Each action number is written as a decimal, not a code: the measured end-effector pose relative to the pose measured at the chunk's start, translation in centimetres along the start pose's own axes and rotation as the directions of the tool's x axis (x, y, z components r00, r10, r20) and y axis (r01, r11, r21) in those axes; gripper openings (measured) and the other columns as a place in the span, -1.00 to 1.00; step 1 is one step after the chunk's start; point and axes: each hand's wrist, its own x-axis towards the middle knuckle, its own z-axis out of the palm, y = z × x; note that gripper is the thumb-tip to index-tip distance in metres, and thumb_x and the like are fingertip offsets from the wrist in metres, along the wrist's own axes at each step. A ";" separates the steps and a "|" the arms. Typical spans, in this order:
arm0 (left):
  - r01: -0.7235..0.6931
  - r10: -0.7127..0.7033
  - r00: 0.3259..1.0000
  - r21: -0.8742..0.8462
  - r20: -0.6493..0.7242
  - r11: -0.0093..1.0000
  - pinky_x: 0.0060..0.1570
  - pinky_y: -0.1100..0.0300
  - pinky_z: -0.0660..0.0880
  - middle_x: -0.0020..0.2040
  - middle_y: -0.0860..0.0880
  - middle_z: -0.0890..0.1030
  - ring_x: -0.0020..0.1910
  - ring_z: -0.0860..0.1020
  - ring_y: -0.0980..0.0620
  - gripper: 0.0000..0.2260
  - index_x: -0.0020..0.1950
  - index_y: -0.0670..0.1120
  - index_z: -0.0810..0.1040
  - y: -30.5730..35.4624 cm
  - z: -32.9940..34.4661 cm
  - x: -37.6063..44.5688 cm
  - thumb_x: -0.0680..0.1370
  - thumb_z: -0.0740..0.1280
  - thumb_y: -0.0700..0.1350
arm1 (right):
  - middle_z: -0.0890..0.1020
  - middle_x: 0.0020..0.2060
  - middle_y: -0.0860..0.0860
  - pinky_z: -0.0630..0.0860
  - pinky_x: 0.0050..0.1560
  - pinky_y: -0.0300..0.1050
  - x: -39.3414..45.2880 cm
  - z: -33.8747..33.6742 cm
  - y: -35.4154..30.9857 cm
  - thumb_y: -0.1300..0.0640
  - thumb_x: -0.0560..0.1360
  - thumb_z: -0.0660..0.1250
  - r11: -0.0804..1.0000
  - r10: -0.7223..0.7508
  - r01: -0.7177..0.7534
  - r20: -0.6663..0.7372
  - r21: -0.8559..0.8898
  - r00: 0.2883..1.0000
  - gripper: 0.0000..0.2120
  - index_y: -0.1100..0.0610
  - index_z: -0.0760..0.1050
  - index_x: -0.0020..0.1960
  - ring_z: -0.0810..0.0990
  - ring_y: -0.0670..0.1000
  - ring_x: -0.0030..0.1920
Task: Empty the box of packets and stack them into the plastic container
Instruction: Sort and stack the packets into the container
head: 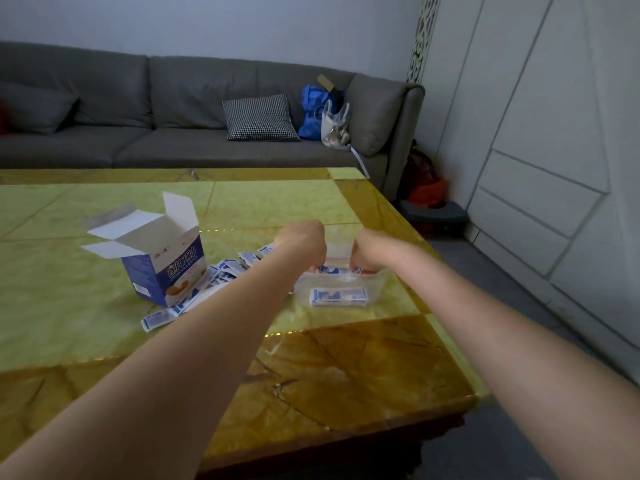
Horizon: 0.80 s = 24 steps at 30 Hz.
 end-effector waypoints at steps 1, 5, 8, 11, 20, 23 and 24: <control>-0.015 0.014 1.000 0.038 0.022 0.999 -0.26 0.18 0.42 -0.34 -0.14 0.53 -0.17 0.60 -0.11 -0.99 -0.21 -0.23 0.58 0.4 -0.1 0.0 0.40 0.36 -0.30 | 0.57 0.08 0.20 0.41 -0.13 -0.13 0.1 0.1 0.0 0.24 0.56 0.21 0.999 -0.003 0.004 0.028 -0.043 1.000 -0.80 0.31 0.52 0.09 0.53 0.10 -0.05; -0.038 0.016 0.993 0.188 0.117 0.981 -0.36 0.22 0.35 -0.46 -0.08 0.33 -0.48 0.35 0.00 -0.74 -0.45 -0.16 0.29 1.2 0.6 0.8 0.39 0.25 -0.36 | 0.44 -0.22 0.09 0.32 -0.24 -0.17 0.5 0.6 0.1 0.31 0.56 0.10 0.991 -0.002 0.017 0.114 -0.134 0.993 -0.71 0.18 0.23 -0.34 0.37 0.04 -0.33; -0.070 0.024 0.985 0.263 0.173 0.962 -0.43 0.25 0.29 -0.46 -0.06 0.30 -0.50 0.28 0.02 -0.73 -0.45 -0.16 0.28 1.5 0.7 1.1 0.43 0.21 -0.36 | 0.41 -0.29 0.06 0.33 -0.25 -0.15 0.8 0.7 0.0 0.35 0.54 0.11 0.987 -0.008 0.034 0.165 -0.160 0.986 -0.72 0.19 0.23 -0.34 0.36 0.01 -0.38; -0.093 -0.009 0.952 0.319 0.305 0.943 -0.19 0.20 0.38 -0.31 -0.08 0.49 -0.30 0.47 -0.01 -0.78 -0.36 -0.19 0.38 2.0 0.6 1.2 0.49 0.25 -0.33 | 0.46 -0.17 0.13 0.37 -0.36 -0.17 0.7 0.4 -0.4 0.39 0.51 0.15 0.979 -0.024 0.069 0.226 -0.191 0.974 -0.93 0.30 0.37 -0.13 0.49 0.08 -0.24; -0.115 -0.022 0.935 0.362 0.354 0.925 -0.16 0.17 0.39 -0.24 -0.09 0.49 -0.26 0.46 -0.02 -0.92 -0.18 -0.23 0.39 2.2 0.4 1.0 0.51 0.21 -0.28 | 0.51 0.03 0.14 0.37 -0.34 -0.22 -0.2 -0.7 -1.0 0.31 0.58 0.08 0.954 -0.019 0.107 0.297 -0.280 0.955 -0.77 0.28 0.39 0.19 0.57 0.12 0.09; -0.100 -0.038 0.935 0.366 0.352 0.925 -0.20 0.17 0.40 -0.22 -0.10 0.49 -0.32 0.46 -0.02 -0.80 -0.33 -0.21 0.32 2.3 0.5 1.0 0.50 0.20 -0.30 | 0.37 -0.30 0.06 0.32 -0.38 -0.22 -0.2 -0.7 -1.3 0.31 0.57 0.08 0.932 -0.019 0.121 0.290 -0.341 0.957 -0.89 0.23 0.38 -0.03 0.47 0.03 -0.19; -0.103 -0.043 0.933 0.381 0.357 0.919 -0.22 0.18 0.40 -0.26 -0.09 0.49 -0.36 0.45 -0.01 -0.79 -0.35 -0.20 0.32 2.3 0.4 1.0 0.49 0.21 -0.31 | 0.35 -0.31 0.06 0.32 -0.38 -0.22 -0.1 -0.7 -1.4 0.31 0.57 0.08 0.929 -0.014 0.120 0.289 -0.351 0.957 -0.87 0.22 0.39 -0.01 0.44 0.01 -0.25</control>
